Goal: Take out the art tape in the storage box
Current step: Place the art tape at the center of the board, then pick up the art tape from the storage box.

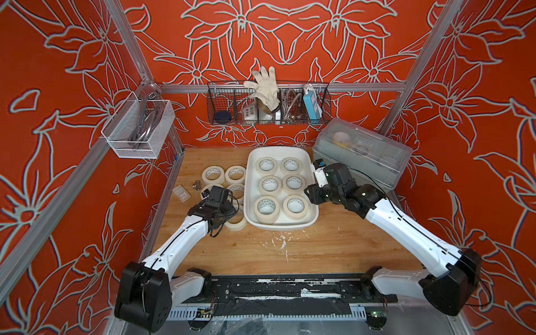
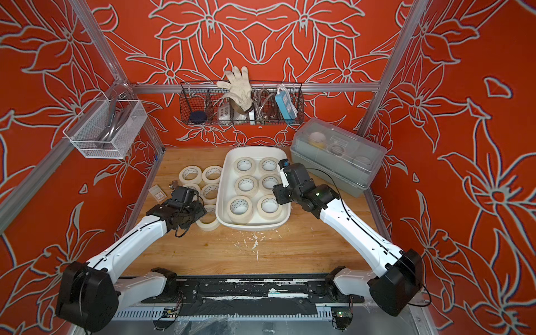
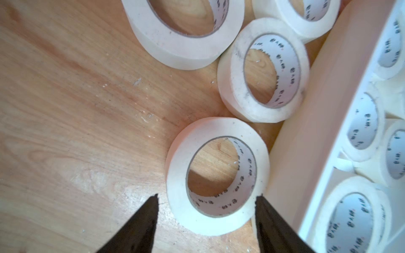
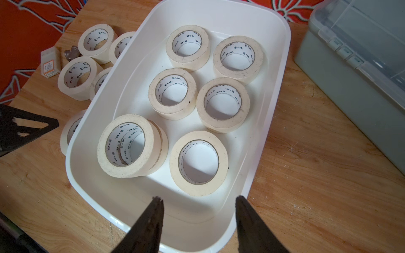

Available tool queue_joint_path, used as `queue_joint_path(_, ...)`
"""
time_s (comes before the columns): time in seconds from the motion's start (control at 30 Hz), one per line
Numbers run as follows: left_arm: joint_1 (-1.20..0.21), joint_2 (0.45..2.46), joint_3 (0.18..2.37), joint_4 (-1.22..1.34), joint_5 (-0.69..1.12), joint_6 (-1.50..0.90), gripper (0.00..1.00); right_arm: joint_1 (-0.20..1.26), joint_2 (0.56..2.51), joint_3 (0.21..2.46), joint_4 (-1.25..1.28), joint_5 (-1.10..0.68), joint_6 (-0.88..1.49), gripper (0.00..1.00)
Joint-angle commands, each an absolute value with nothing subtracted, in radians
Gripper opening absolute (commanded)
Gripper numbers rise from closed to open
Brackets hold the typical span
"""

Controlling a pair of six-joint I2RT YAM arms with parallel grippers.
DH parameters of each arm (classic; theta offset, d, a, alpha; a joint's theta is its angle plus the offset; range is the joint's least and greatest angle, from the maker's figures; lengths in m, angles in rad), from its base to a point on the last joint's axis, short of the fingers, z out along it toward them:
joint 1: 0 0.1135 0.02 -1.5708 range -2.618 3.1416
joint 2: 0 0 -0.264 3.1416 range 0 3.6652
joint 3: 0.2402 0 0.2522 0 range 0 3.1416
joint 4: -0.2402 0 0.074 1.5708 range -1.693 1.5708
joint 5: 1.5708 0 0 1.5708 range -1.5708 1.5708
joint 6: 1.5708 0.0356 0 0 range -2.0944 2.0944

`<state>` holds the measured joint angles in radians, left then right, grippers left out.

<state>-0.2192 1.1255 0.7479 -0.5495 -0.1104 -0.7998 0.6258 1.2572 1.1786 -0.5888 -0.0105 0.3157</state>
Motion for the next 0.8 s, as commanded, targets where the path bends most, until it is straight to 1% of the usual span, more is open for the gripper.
queue_joint_path(0.0,-0.237,1.065,0.782,-0.621,-0.093,-0.724,0.78,0.618,1.255,1.167,-0.568,-0.040,0.344,0.58)
queue_joint_path(0.03,-0.244,1.050,0.790,-0.631,-0.089,-0.709,0.80,0.618,1.262,1.167,-0.565,-0.048,0.350,0.59)
queue_joint_path(0.13,-0.275,1.000,0.823,-0.666,-0.086,-0.671,0.81,0.618,1.292,1.173,-0.561,-0.034,0.375,0.60)
queue_joint_path(0.2,-0.291,0.964,0.852,-0.694,-0.072,-0.650,0.84,0.618,1.321,1.182,-0.562,-0.027,0.381,0.61)
queue_joint_path(0.27,-0.303,0.958,0.887,-0.738,-0.054,-0.624,0.85,0.618,1.355,1.200,-0.572,-0.024,0.390,0.62)
queue_joint_path(0.37,-0.317,0.951,0.925,-0.787,-0.017,-0.583,0.93,0.620,1.403,1.218,-0.562,-0.065,0.413,0.63)
queue_joint_path(0.43,-0.317,0.926,0.915,-0.769,0.027,-0.552,0.98,0.625,1.433,1.222,-0.535,-0.108,0.432,0.63)
queue_joint_path(0.57,-0.318,0.810,0.818,-0.659,0.113,-0.515,0.99,0.647,1.518,1.246,-0.512,-0.158,0.454,0.64)
queue_joint_path(0.67,-0.318,0.753,0.783,-0.631,0.129,-0.525,0.98,0.675,1.581,1.278,-0.515,-0.179,0.460,0.64)
queue_joint_path(0.77,-0.318,0.749,0.788,-0.643,0.121,-0.524,0.98,0.703,1.631,1.300,-0.496,-0.184,0.469,0.64)
